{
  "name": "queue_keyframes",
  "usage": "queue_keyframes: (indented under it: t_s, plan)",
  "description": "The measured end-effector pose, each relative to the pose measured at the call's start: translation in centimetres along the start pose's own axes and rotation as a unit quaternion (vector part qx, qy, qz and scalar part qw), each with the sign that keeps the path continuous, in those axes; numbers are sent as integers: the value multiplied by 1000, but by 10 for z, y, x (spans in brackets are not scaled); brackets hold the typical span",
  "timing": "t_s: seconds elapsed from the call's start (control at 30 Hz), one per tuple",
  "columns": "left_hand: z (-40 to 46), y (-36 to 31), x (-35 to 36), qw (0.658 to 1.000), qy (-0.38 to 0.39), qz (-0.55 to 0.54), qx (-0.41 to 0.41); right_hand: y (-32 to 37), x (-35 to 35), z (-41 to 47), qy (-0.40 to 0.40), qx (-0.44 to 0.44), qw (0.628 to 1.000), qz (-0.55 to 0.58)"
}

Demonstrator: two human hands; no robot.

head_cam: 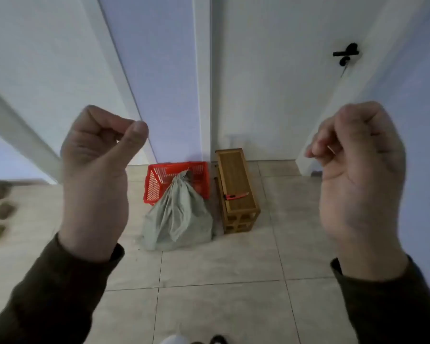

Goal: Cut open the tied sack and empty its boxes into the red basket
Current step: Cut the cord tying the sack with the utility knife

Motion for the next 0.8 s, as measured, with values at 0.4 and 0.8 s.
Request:
queue_keyframes:
  t_s: [0.4,0.8]
  plan:
    - [-2,185,1,961,4,46,-272,-193,-13,-16,-71,307,940,-133]
    - [-15,350,43,865,114,142,-468,-332,-60,-25,-136,451,859,-202]
Point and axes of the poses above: each hand's wrist, its own z-axis towards the middle knuckle, its own x-axis out of the palm, y = z × x, the point moved 4 cm from there along z, towards the middle knuckle, and after that the axes turned 1 degree about -x, right-handed, at the moved point
